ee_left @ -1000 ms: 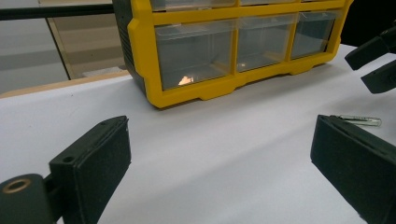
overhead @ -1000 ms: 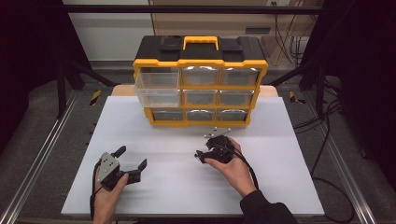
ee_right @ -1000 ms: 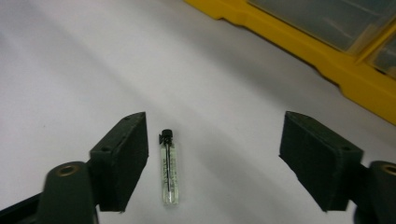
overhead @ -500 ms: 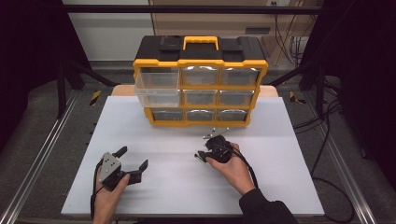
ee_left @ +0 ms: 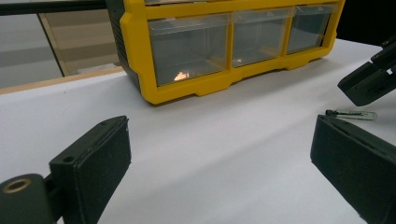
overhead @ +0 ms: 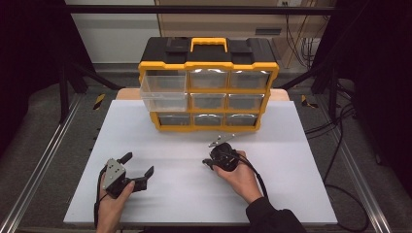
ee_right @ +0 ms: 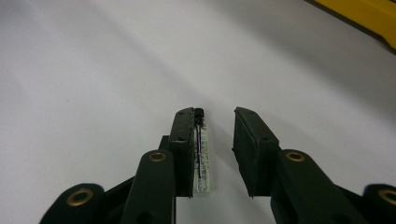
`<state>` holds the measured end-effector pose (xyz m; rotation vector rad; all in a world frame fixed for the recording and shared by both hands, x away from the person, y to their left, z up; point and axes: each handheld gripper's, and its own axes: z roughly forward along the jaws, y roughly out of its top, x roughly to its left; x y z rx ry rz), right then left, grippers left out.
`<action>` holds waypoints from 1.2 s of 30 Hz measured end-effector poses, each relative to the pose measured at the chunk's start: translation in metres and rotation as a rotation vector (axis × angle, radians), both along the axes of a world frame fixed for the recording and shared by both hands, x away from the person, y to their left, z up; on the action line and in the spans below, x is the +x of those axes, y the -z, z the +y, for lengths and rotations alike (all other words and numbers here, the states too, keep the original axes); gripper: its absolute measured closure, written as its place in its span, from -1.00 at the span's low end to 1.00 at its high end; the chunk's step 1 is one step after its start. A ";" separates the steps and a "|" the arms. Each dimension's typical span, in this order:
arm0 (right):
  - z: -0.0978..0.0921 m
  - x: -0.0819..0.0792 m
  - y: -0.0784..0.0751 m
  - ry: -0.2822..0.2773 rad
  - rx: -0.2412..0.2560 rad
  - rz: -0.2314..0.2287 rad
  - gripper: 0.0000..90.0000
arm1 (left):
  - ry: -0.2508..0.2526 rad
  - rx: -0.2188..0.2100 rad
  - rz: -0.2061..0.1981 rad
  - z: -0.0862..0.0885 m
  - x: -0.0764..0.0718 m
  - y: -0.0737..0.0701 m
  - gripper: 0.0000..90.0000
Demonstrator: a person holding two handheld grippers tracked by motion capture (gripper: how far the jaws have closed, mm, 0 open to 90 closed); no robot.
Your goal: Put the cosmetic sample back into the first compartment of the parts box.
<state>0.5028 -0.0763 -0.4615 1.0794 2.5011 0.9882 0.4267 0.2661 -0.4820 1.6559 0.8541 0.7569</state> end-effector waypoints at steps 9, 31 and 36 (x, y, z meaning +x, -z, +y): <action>0.002 -0.002 0.003 -0.018 -0.027 0.029 0.66 | 0.004 0.003 0.004 -0.001 0.000 0.001 -0.89; 0.007 -0.003 0.010 -0.043 -0.068 0.032 0.80 | 0.002 0.010 0.005 -0.001 0.000 0.001 -0.89; 0.000 -0.001 0.003 -0.024 0.013 0.001 0.80 | -0.001 0.007 0.009 0.000 0.001 0.001 -0.89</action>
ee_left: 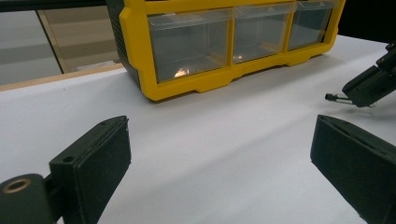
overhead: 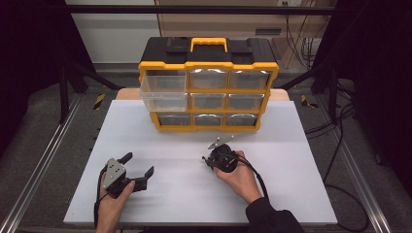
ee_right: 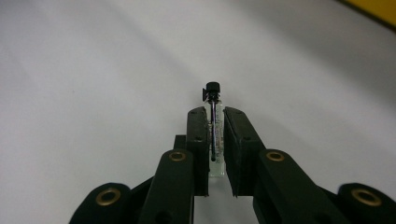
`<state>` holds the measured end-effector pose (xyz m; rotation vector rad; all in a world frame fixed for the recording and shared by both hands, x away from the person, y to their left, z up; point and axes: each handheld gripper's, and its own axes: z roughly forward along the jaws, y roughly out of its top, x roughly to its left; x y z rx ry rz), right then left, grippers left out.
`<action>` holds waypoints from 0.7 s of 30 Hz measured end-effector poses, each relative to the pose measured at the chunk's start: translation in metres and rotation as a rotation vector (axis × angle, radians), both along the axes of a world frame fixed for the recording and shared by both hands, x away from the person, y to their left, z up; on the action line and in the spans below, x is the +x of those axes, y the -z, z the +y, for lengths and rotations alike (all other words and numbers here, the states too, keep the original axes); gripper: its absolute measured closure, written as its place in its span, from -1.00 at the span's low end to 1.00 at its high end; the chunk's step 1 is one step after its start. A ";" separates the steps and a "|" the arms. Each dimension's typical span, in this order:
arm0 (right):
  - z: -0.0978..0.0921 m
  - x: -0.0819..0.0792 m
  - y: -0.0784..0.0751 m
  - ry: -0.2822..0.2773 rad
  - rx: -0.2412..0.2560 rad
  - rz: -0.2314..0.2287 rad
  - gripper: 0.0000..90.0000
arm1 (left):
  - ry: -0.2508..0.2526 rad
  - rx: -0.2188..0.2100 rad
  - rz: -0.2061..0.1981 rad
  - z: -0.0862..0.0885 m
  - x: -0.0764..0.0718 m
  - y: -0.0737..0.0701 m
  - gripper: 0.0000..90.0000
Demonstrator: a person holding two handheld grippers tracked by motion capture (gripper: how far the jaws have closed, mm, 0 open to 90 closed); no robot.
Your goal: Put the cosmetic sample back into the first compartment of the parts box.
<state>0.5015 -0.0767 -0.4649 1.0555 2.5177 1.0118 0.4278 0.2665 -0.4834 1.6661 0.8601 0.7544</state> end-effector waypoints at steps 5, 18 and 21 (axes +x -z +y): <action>-0.006 0.000 -0.009 0.019 0.057 -0.045 0.80 | -0.001 0.003 -0.001 0.001 0.000 0.000 -0.89; -0.032 -0.001 -0.064 0.087 0.206 -0.187 0.80 | -0.001 0.007 0.004 -0.002 0.001 0.003 -0.91; -0.035 0.000 -0.076 0.093 0.227 -0.213 0.80 | 0.001 0.013 0.005 -0.003 0.001 0.003 -0.91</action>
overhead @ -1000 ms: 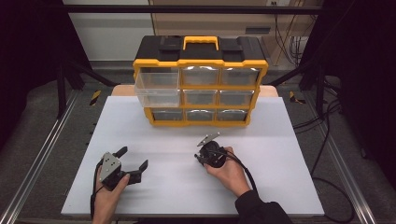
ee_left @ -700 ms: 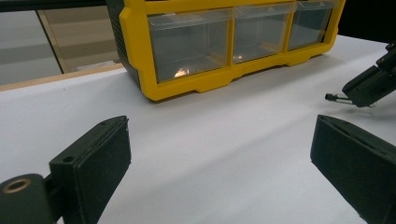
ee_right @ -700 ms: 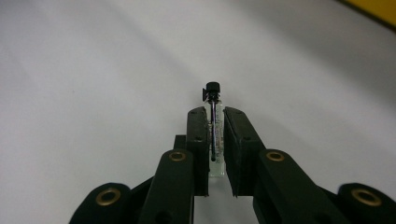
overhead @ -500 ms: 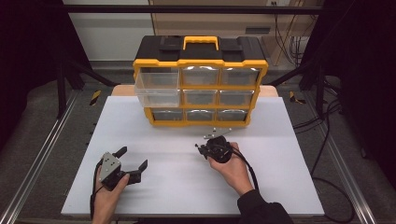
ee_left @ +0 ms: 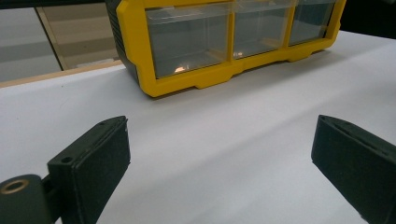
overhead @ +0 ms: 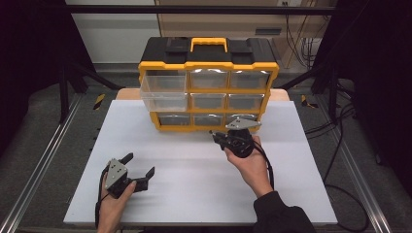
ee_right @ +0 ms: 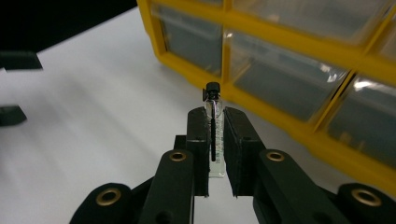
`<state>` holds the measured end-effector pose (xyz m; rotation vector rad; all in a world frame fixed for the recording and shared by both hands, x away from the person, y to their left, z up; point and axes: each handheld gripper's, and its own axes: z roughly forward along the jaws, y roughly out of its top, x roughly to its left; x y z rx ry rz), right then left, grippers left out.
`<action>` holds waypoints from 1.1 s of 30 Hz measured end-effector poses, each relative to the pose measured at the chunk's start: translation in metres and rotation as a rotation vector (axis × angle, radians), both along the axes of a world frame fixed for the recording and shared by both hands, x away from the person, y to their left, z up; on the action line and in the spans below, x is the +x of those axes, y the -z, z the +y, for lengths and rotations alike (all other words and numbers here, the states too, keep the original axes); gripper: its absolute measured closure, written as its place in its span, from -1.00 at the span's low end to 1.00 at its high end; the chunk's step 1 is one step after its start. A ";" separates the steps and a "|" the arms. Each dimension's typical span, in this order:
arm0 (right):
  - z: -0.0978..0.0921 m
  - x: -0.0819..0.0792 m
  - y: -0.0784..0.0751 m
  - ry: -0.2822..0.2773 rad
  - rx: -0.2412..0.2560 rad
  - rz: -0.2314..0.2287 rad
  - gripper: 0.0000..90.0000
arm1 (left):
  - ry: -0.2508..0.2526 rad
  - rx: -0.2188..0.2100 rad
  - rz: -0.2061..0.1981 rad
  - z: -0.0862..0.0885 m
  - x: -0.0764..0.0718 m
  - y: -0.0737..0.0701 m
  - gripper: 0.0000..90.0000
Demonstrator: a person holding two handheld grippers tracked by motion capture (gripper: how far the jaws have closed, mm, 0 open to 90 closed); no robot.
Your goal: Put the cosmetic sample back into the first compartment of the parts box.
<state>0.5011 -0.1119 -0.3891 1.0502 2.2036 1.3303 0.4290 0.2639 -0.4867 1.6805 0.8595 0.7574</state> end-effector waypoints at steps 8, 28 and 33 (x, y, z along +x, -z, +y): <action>-0.007 0.002 -0.040 0.012 0.017 -0.075 0.80 | -0.006 -0.007 -0.007 0.001 -0.001 -0.001 -0.91; -0.001 0.009 -0.080 0.007 0.037 -0.141 0.80 | -0.009 -0.103 -0.027 0.008 -0.007 -0.013 -0.89; 0.000 0.009 -0.090 0.006 0.043 -0.165 0.80 | -0.009 -0.097 -0.028 0.009 -0.007 -0.013 -0.89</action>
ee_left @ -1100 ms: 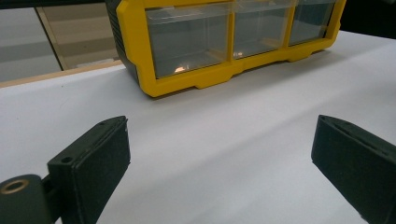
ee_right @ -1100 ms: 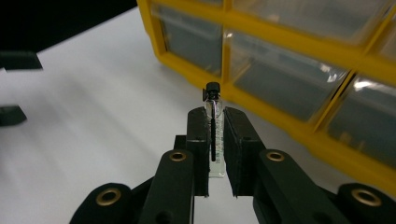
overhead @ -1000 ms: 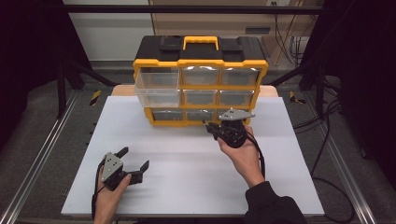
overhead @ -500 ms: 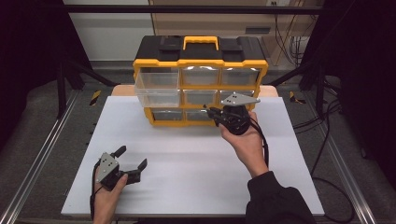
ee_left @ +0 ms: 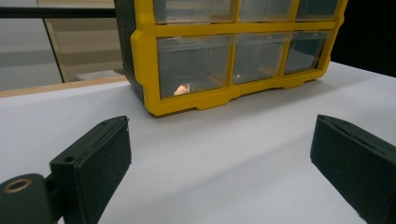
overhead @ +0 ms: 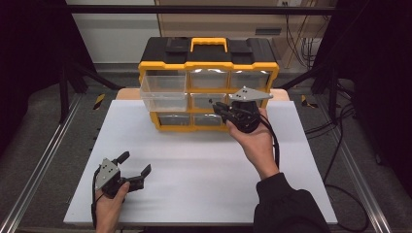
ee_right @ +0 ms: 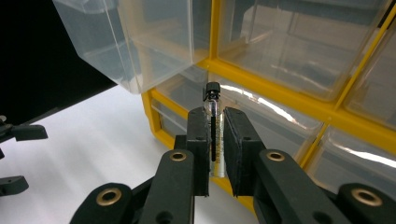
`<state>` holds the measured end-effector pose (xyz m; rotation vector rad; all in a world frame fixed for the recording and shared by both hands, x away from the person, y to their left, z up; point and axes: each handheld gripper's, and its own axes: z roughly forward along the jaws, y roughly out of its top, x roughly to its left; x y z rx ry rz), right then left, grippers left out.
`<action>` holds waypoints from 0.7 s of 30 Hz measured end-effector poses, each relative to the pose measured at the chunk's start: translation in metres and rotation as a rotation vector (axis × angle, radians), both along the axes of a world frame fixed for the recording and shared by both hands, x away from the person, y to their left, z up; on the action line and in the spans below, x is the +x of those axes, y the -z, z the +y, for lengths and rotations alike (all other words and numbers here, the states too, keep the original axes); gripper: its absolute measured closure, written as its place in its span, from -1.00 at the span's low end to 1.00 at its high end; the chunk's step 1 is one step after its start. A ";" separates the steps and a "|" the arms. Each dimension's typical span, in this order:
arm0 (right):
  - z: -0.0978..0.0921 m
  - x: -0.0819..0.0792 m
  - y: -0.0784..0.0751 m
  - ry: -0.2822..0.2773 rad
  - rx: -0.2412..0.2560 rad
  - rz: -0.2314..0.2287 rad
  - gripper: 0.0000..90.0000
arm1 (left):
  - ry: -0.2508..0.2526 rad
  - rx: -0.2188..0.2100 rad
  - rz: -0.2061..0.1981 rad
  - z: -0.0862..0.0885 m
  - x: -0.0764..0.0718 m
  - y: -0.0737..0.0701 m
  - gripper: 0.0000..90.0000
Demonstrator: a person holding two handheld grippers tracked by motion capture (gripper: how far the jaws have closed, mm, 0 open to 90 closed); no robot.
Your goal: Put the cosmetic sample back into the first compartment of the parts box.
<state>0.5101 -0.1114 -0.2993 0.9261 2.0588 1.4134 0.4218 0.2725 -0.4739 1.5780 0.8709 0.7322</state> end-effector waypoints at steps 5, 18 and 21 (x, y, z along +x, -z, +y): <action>-0.001 0.002 -0.007 -0.004 0.026 -0.005 0.80 | -0.001 0.004 0.001 0.000 0.000 0.000 -0.89; 0.001 0.007 -0.016 0.001 0.047 -0.026 0.80 | -0.003 -0.004 0.000 0.000 0.000 0.001 -0.89; 0.001 0.008 -0.022 0.003 0.055 -0.036 0.80 | -0.004 -0.004 0.000 0.001 0.000 0.001 -0.89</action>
